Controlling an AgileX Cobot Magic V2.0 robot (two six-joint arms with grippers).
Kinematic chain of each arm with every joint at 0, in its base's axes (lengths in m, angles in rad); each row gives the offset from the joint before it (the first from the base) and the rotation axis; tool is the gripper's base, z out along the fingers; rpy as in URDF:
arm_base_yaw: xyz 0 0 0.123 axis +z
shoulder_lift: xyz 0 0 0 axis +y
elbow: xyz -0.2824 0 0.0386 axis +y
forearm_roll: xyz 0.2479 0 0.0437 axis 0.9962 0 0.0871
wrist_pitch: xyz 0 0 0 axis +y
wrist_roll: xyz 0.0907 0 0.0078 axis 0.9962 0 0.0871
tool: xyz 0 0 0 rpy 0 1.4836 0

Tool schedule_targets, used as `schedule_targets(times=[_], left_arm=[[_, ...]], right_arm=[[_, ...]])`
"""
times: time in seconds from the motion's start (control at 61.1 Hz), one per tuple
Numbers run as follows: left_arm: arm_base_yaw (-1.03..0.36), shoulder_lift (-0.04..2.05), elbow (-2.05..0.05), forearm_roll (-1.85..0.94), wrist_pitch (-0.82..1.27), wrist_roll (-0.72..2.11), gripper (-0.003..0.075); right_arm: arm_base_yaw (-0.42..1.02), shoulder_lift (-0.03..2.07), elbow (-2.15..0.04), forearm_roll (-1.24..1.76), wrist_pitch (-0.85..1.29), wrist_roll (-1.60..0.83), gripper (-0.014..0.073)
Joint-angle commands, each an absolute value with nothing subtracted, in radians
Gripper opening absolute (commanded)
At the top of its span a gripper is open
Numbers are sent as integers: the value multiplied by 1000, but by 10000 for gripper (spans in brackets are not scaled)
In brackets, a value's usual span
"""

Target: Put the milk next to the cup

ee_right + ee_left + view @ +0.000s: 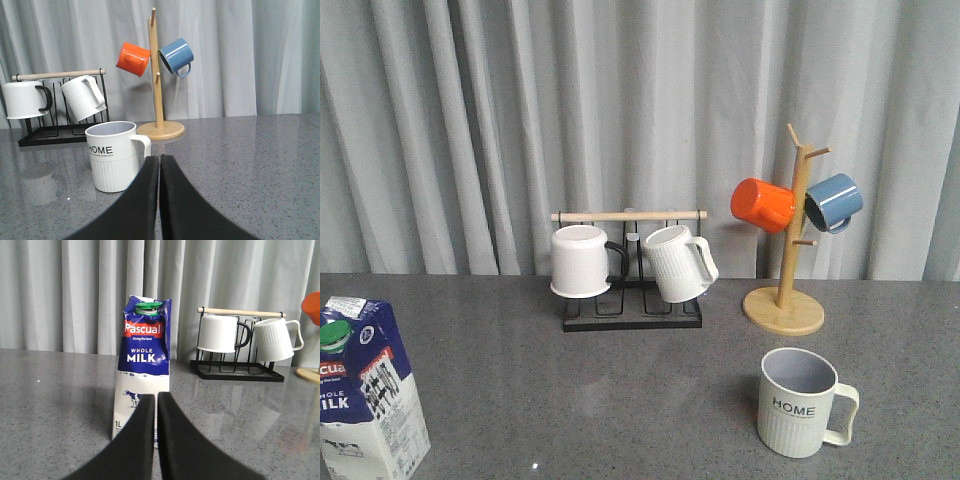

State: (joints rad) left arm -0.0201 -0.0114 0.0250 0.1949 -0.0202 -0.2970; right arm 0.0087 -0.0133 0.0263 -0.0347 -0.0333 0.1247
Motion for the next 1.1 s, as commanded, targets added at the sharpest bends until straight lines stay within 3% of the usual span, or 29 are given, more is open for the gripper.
schedule_targets(times=[0.0,1.08], left_arm=[[-22,-24,44,192,-87,-304,-8],[-22,-24,44,183,-161,-379,-8]], right_arm=[[1,-19,35,-47,-108,123,-5],[1,-19,35,-47,-112,123,-5]])
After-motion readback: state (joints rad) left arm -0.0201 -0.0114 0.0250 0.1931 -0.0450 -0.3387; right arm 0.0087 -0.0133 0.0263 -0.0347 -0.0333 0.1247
